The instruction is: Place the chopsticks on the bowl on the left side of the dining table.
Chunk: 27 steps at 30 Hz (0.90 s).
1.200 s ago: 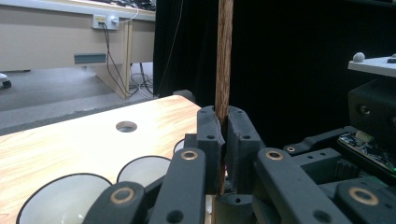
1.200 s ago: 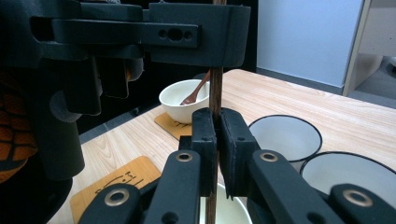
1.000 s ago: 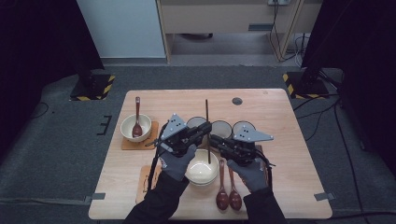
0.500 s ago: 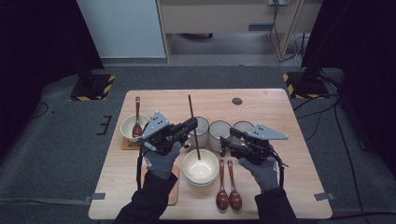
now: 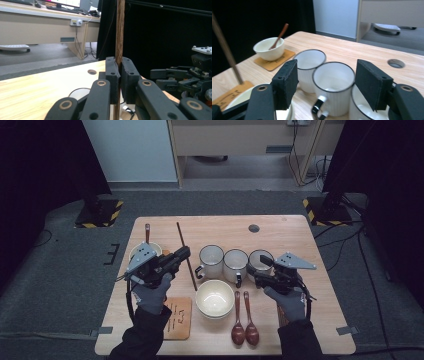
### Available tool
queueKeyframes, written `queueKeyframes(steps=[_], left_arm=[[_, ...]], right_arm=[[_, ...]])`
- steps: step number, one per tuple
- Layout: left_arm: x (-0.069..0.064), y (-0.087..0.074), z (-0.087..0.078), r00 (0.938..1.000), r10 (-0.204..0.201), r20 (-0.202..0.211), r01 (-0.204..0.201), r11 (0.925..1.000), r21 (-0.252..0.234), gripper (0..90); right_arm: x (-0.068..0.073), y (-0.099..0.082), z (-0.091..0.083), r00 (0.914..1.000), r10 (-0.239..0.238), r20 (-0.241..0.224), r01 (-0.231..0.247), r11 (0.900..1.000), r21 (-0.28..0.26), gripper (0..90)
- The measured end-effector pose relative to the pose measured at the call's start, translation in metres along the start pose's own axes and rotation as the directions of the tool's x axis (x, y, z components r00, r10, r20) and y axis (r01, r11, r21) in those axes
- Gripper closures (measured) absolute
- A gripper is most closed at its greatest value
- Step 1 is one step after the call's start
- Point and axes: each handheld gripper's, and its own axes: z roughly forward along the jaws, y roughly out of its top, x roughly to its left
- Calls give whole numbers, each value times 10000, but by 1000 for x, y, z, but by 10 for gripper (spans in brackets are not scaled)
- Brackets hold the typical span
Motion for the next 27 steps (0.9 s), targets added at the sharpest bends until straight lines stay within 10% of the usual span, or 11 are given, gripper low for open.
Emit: queueKeyframes(steps=[27], left_arm=[[54,-8,-36,9904,-446,-1310,447,9990,-22,837]], right_arm=[[-47,-30,-33,9843,129,1759,-207,9989,426,270]])
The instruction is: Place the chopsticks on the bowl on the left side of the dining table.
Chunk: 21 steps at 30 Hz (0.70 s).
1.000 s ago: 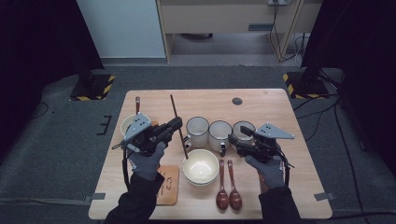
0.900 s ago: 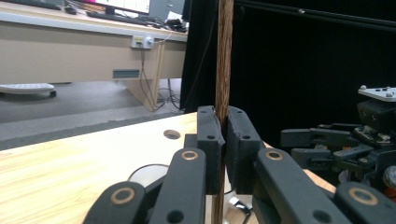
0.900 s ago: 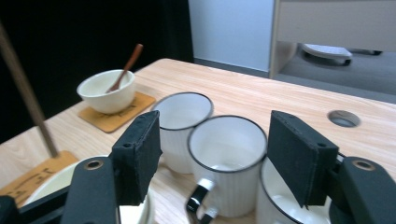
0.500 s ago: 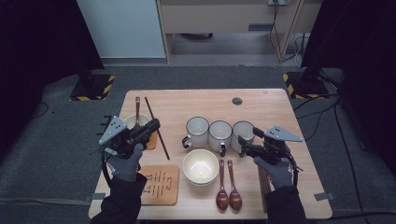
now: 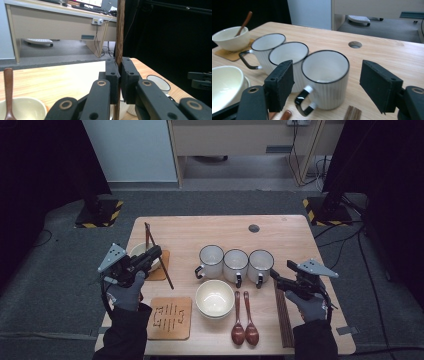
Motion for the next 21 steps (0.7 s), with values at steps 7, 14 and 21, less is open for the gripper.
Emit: queueKeyframes(steps=[7,14,21], left_arm=[[12,-3,2,9995,-107,-295,112,9998,158,837],[28,-2,-1,9978,-245,-620,260,9994,238,837],[45,-2,-2,9942,-401,-1002,435,9986,316,838]], right_arm=[[-12,-11,-1,9993,58,376,-68,9996,280,259],[-27,-25,-2,9969,157,777,-211,9974,692,248],[-37,-37,0,9940,154,1086,-267,9943,1030,235]])
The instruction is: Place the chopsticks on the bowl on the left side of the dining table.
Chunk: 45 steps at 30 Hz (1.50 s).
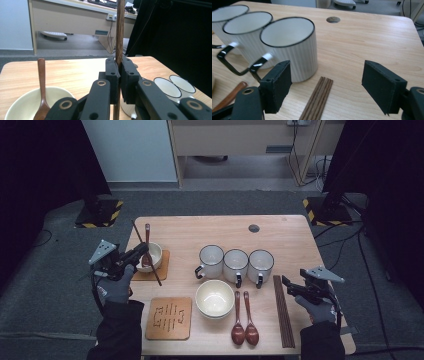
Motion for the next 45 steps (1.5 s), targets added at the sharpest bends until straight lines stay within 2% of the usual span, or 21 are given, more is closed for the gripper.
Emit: queueKeyframes(steps=[13,25,36,45], left_arm=[[24,-4,11,9980,-70,-623,96,9991,419,837],[52,-6,20,9926,-281,-1182,355,9975,607,838],[71,-9,33,9887,-282,-1472,423,9947,936,837],[85,-9,43,9859,-486,-1599,638,9938,910,837]], right_arm=[[-10,-20,12,9995,68,324,-91,9974,719,222],[-16,-29,21,9987,6,506,-71,9919,1268,210],[-23,-36,26,9971,58,759,-181,9865,1628,210],[-26,-39,27,9966,110,815,-253,9840,1764,210]])
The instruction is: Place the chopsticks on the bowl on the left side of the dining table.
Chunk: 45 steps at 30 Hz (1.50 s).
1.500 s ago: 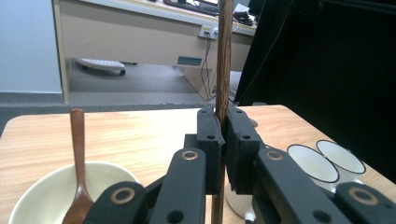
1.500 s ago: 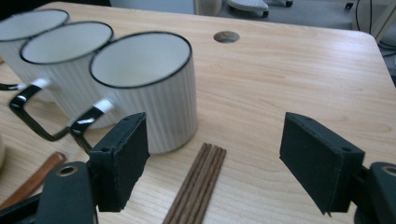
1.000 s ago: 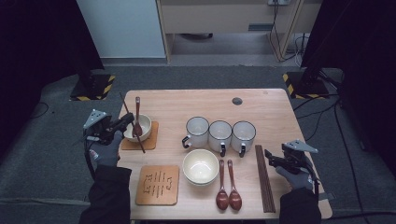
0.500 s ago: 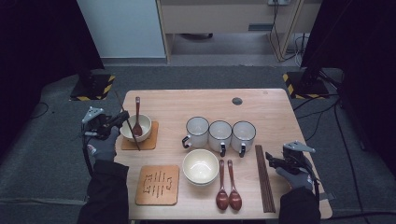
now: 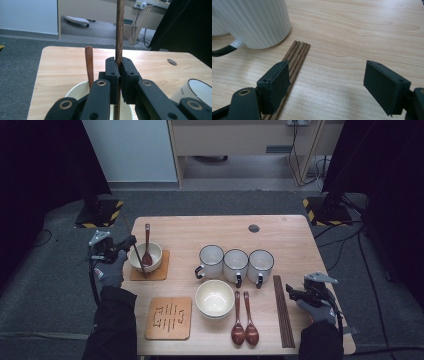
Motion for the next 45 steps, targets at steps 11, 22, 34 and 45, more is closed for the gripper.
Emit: queueKeyframes(steps=[11,22,34,45], left_arm=[[6,-3,20,10000,21,-37,-20,9994,332,838],[7,-14,42,9999,82,-109,-72,9959,906,838],[3,-23,55,9994,346,-29,-337,9869,1577,837],[1,-31,65,9992,385,88,-395,9727,2285,833]], right_arm=[[0,0,0,10000,19,7,-19,10000,-2,212],[-1,0,0,10000,-20,18,20,10000,-4,215],[0,0,1,10000,-67,28,67,10000,37,219],[0,0,1,10000,-76,13,76,10000,63,221]])
